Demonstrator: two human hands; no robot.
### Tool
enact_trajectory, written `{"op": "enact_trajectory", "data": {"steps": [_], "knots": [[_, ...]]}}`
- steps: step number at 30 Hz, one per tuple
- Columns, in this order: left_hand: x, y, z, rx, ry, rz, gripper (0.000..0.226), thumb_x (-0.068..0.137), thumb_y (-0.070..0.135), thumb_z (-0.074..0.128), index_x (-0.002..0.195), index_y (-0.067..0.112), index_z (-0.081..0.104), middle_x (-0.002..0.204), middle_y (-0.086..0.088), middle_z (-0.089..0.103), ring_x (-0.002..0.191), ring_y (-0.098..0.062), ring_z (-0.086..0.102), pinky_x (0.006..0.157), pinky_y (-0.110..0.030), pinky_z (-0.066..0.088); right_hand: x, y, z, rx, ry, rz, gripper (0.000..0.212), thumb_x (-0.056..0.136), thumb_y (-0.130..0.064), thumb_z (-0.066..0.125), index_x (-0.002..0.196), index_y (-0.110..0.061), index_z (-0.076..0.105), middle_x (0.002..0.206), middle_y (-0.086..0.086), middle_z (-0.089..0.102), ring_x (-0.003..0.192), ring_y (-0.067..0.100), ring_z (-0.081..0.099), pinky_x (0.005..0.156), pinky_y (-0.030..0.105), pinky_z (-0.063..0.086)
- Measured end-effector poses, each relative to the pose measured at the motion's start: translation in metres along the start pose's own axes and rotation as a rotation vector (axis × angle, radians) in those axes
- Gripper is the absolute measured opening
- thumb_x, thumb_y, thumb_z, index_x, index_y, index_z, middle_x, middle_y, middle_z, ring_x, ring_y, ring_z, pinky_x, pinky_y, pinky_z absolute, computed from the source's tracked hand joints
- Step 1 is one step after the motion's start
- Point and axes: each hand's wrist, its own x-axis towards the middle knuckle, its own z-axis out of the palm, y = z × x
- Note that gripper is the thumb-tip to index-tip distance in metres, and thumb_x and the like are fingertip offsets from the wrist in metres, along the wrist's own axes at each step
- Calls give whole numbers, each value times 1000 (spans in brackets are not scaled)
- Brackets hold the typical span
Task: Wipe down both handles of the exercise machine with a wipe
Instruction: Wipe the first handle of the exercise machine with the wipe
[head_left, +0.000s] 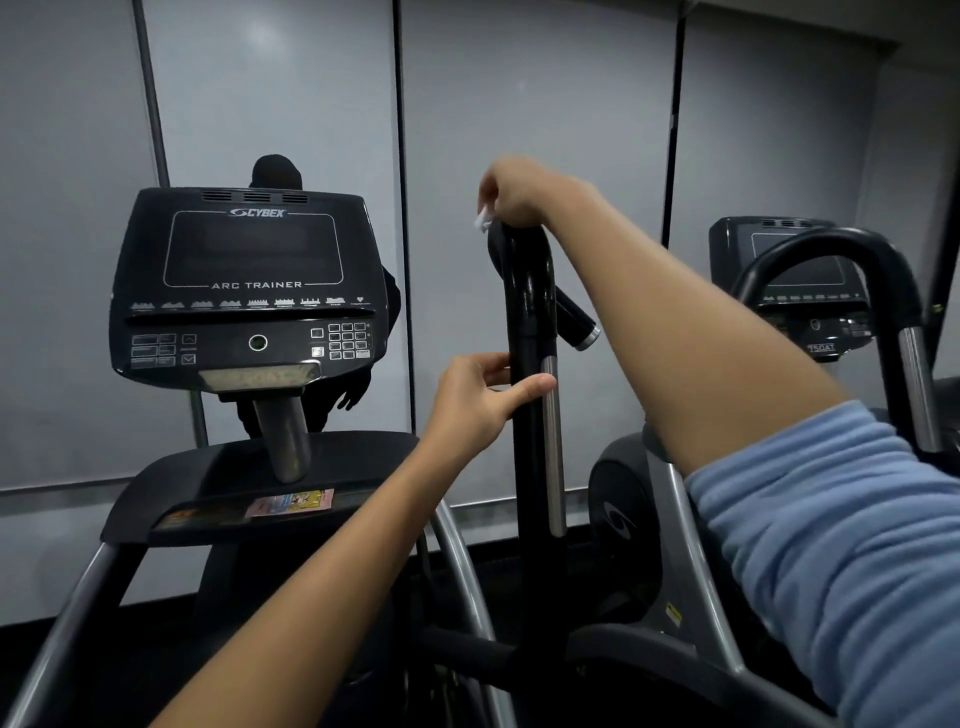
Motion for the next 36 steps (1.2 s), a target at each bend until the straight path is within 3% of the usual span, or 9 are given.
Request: {"op": "enact_trajectory", "data": {"steps": [3,8,12,16,20,22,25,29,36], "knots": [[-1,3,1,9,-5,4,19,77,25,75,94,19,69,89,-2,72,93,-17,69,89,-38,55,-20,-8,2,-110,107,-61,28,84,2,51,106,-7,67,116,16,63,108,32,57,81,29,44],[-2,4,3,-4,13,-4,19,79,22,74,96,19,68,94,-5,72,88,-13,68,80,-27,54,-71,-8,15,-254,302,-191,21,93,-3,43,102,-4,61,109,14,63,97,33,60,66,27,33],[1,3,1,-31,11,-41,21,78,21,75,98,14,69,91,-6,72,86,-15,68,79,-30,55,-106,1,45,-252,471,-283,30,92,-3,31,101,-3,59,132,10,53,117,24,56,69,30,46],[-4,0,4,66,51,-8,24,78,28,74,99,18,71,90,-4,74,81,-15,69,84,-39,56,-141,13,75,-232,593,-408,32,71,16,63,100,1,64,121,14,63,116,31,57,65,34,57],[-23,-7,8,57,17,-49,39,64,39,78,100,27,67,103,-5,72,89,-16,70,88,-42,55,-171,14,79,-179,494,-471,30,81,0,44,103,0,64,117,14,65,111,33,61,71,32,55],[-31,-13,10,81,2,-37,39,64,37,80,99,23,69,101,-5,72,89,-16,70,88,-42,54,-177,13,66,83,449,-399,31,82,-2,41,101,-3,65,100,10,70,85,23,69,65,22,48],[-34,-16,12,122,6,-2,35,73,27,79,102,10,70,98,-5,73,93,-16,69,89,-41,54,-163,11,40,483,519,-149,25,86,-3,42,100,-5,64,73,-1,62,55,3,57,52,14,44],[-36,-11,15,130,15,-18,33,77,22,76,106,8,68,102,-4,72,97,-14,67,91,-32,53,-141,9,37,412,560,-5,16,88,-3,47,100,-4,56,92,0,60,86,19,58,80,37,47],[-37,-11,14,127,25,-29,34,77,24,76,107,10,68,104,-4,71,98,-15,66,92,-33,52,-140,-3,60,198,679,151,19,93,-14,49,91,0,62,94,14,57,87,29,54,65,31,35]]}}
